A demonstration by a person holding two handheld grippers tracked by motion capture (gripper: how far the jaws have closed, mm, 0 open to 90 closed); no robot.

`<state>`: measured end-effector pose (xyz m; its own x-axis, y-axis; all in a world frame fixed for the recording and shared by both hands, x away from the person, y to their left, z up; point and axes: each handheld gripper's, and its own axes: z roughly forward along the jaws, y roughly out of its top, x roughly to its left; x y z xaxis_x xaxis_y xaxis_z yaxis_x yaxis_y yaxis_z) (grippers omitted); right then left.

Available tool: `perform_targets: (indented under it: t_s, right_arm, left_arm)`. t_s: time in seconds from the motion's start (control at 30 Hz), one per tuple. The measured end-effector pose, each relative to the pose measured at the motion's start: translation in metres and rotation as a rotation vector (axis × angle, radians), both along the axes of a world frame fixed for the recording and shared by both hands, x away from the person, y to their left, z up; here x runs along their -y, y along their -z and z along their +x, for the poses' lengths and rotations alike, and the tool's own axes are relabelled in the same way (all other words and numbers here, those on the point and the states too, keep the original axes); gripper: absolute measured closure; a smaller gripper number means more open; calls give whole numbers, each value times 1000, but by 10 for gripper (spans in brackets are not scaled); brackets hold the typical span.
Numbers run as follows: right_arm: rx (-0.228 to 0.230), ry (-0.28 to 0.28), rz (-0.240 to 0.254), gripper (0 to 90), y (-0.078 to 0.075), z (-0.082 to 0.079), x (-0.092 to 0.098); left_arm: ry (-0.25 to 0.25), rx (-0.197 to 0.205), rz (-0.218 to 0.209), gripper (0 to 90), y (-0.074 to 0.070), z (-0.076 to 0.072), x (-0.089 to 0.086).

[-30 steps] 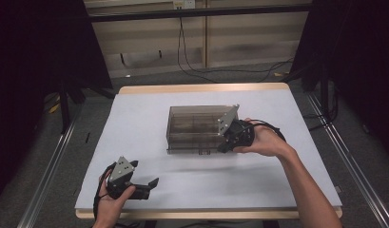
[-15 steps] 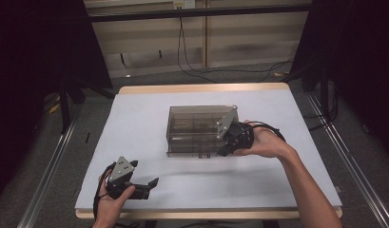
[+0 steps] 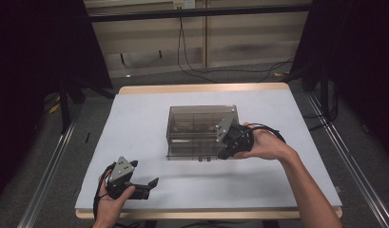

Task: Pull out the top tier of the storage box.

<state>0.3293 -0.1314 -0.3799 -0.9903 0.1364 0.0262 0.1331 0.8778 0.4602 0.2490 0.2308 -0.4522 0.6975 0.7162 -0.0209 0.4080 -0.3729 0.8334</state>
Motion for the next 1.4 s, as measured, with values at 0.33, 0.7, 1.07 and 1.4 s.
perform_targets:
  t_s: [0.33, 0.7, 1.07, 1.4]
  right_arm:
    - [-5, -2, -9, 895, 0, -5, -2]
    - [-16, -14, -15, 892, 1, -8, -4]
    - [-14, 16, -9, 800, 1, -8, -2]
    - [48, 66, 77, 606, -9, -11, 5]
  left_arm:
    - [2, -2, 1, 31, 0, 0, 0]
    - [1, 0, -1, 31, 0, 0, 1]
    - [3, 1, 2, 31, 0, 1, 0]
    - [1, 2, 2, 31, 0, 0, 1]
